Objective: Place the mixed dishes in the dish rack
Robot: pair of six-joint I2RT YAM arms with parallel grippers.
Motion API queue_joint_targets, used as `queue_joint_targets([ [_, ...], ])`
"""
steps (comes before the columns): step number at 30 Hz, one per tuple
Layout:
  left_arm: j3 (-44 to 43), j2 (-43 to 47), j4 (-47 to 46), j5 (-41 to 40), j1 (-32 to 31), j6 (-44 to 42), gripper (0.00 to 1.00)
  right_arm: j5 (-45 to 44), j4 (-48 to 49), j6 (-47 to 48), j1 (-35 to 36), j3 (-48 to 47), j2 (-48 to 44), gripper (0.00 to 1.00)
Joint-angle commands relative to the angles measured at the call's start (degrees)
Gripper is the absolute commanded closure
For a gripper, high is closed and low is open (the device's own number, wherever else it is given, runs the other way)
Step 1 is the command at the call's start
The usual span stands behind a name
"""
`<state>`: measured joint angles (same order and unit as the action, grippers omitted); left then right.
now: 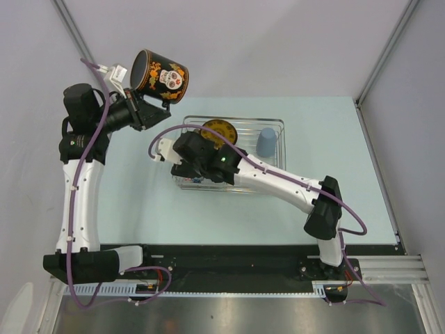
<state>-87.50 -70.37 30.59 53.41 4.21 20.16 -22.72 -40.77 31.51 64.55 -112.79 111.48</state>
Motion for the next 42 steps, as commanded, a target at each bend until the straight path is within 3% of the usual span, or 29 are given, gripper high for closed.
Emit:
queue_joint_targets([
  [1, -0.5, 3.1, -10.5, 2.7, 0.8, 0.6, 1.0, 2.2, -2.0, -0.7, -0.6, -3.1, 1.4, 0.26],
  [6, 0.1, 3.4, -11.0, 2.8, 1.2, 0.8, 1.0, 3.5, -1.2, -0.9, -2.1, -3.1, 2.1, 0.29],
  [15, 0.4, 3.3, -11.5, 3.5, 2.4, 1.1, 1.0, 5.0, 1.8, -0.6, -4.9, -0.5, 2.9, 0.47],
  [30, -0.7, 3.0, -12.4, 4.1, 3.0, 1.9, 1.0, 6.4, 4.7, -1.0, -6.2, 2.8, 3.7, 0.47],
  [42, -0.7, 2.9, -13.0, 5.0, 4.1, 2.4, 1.0, 6.6, 9.0, -1.4, -8.0, 5.6, 4.3, 0.56],
])
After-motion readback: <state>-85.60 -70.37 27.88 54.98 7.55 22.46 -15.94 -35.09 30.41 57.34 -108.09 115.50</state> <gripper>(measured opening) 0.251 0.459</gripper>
